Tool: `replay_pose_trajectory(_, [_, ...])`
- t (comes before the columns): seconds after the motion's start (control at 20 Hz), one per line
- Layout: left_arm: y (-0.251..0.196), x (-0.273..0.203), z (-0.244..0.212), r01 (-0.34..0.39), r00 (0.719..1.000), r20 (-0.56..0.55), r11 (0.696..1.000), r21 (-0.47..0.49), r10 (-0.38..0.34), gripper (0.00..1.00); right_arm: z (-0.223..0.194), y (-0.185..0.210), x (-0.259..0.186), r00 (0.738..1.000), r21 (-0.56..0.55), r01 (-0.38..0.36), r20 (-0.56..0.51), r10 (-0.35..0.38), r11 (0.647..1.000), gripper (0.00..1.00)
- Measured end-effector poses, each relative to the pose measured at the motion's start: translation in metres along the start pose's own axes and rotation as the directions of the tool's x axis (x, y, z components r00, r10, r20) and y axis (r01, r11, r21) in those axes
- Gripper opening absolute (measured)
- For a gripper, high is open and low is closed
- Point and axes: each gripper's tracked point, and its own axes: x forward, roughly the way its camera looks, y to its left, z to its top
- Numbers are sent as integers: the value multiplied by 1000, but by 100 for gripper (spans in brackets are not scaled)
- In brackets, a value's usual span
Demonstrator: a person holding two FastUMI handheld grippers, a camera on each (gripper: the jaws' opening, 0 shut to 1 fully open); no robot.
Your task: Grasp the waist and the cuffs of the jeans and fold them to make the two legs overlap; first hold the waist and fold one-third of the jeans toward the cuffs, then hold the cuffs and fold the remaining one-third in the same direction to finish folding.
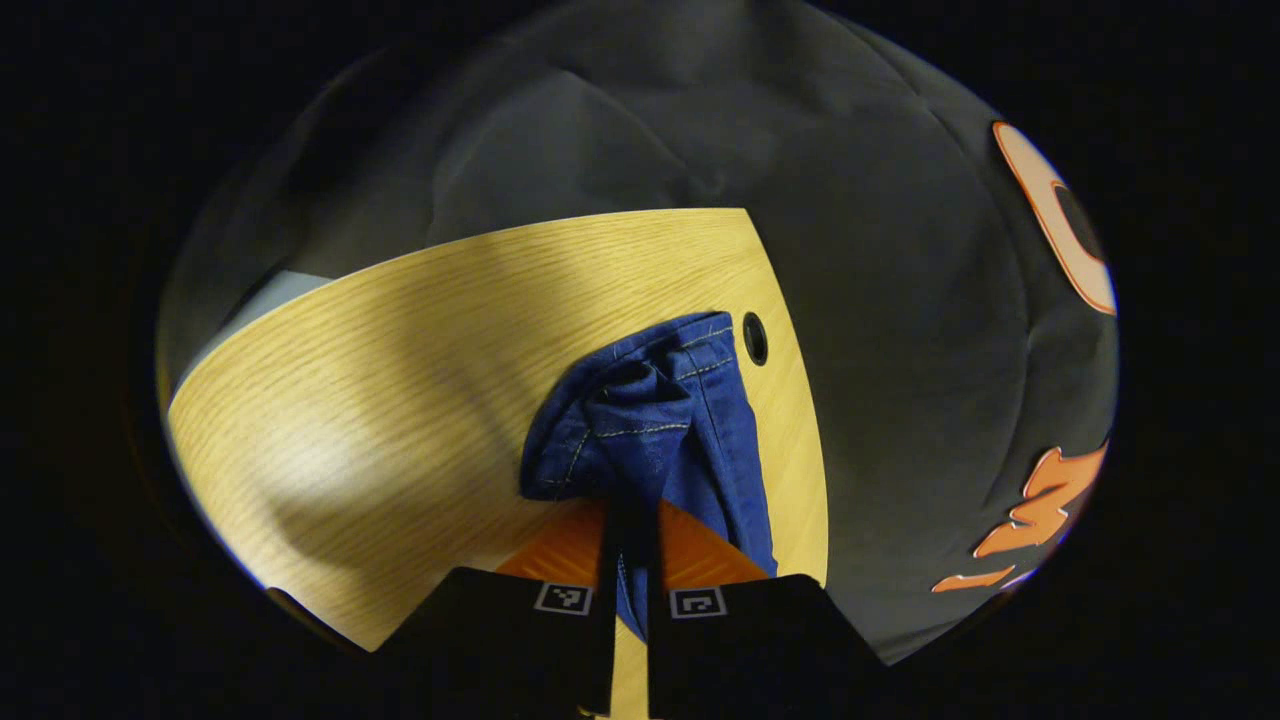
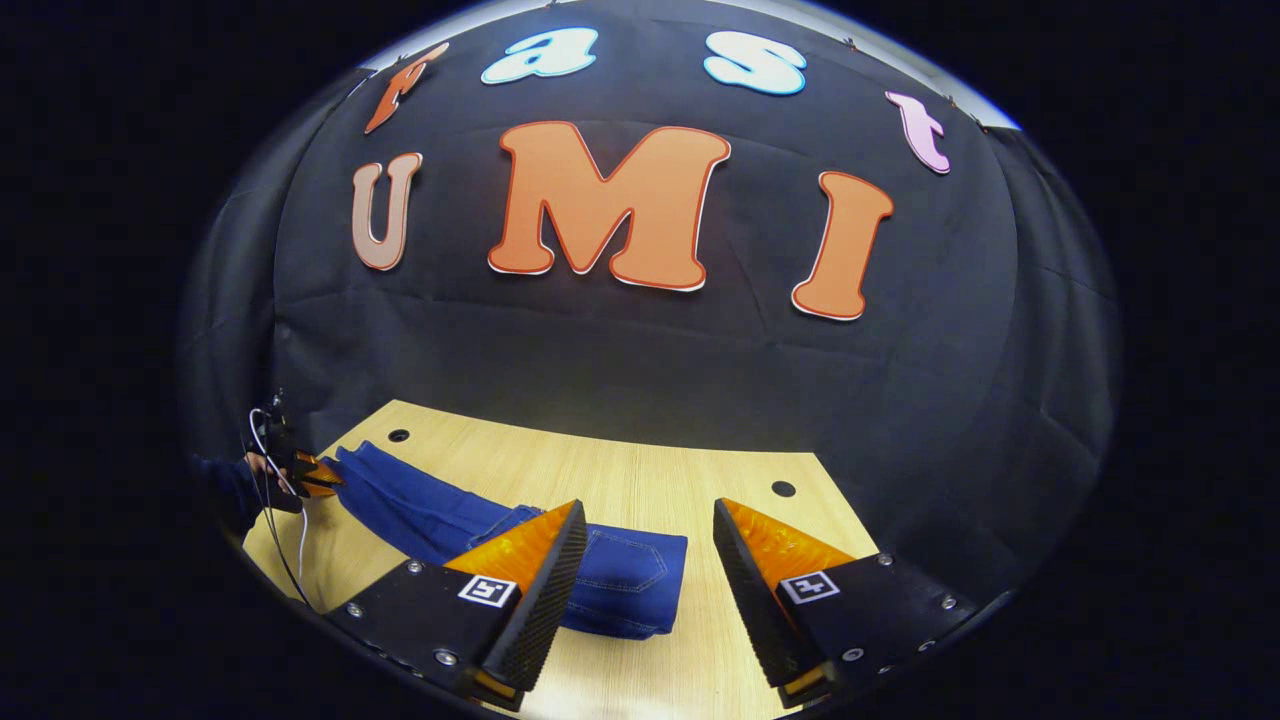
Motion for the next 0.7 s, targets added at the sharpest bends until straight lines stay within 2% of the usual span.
replay_pose_trajectory(0.05, [2, -19, 2, -2, 1000, 17, 999, 35, 1, 4, -2, -3, 0, 1000, -6, 1, -5, -1, 1000, 81])
replay_pose_trajectory(0.15, [-10, -16, 2, 5, 999, 46, 995, 104, -10, 4, -5, -5, 4, 1000, -6, -2, -14, 2, 1000, 81])
replay_pose_trajectory(0.35, [-67, -62, 1, 91, 986, 117, 977, 194, -115, 4, 0, -9, 12, 1000, -8, -26, -2, 26, 1000, 81])
replay_pose_trajectory(0.5, [-116, -100, -14, 136, 973, 139, 944, 302, -185, 4, 7, -13, 24, 999, 14, -50, 20, 50, 999, 81])
replay_pose_trajectory(0.7, [-183, -126, -57, 149, 963, 135, 878, 455, -233, 4, 17, -22, 33, 996, 24, -70, 53, 69, 997, 81])
